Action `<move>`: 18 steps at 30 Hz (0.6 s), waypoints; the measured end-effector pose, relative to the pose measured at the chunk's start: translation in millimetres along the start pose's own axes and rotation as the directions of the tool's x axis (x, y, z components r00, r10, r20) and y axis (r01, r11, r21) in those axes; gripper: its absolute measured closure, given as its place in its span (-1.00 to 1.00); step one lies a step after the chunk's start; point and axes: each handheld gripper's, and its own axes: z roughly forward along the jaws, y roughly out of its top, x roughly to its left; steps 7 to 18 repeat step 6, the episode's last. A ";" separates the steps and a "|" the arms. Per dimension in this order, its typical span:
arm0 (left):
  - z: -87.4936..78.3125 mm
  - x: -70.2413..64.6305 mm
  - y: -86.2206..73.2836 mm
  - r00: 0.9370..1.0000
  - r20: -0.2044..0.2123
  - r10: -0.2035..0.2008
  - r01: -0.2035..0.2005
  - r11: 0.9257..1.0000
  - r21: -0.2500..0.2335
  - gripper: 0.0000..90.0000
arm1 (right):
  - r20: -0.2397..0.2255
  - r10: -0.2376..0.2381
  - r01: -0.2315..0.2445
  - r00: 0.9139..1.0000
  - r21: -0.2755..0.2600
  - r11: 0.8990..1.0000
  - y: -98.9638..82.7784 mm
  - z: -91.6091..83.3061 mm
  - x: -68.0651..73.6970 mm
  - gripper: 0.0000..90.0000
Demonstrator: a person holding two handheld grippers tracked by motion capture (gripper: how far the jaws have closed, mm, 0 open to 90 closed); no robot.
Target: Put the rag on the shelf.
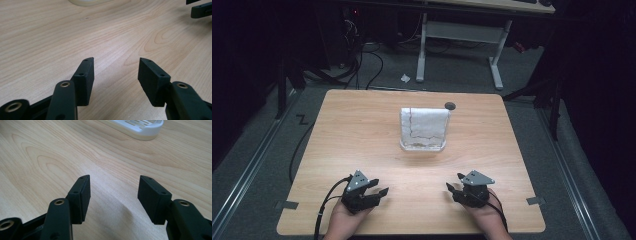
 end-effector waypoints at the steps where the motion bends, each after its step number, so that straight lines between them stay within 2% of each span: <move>1: 0.2 0.8 -0.1 1.000 -0.002 -0.001 0.001 1.000 0.005 0.04 | -0.001 -0.001 0.001 1.000 0.000 1.000 0.6 1.6 -0.8 -0.02; 5: 1.0 1.7 -0.7 1.000 -0.006 -0.008 0.008 1.000 0.006 0.04 | -0.017 0.004 -0.004 1.000 0.000 1.000 0.8 5.1 -0.6 -0.02; 18: 1.3 2.2 -0.8 1.000 -0.006 -0.012 0.012 1.000 0.006 0.04 | -0.015 -0.002 0.002 1.000 0.004 1.000 0.6 5.0 -0.3 -0.02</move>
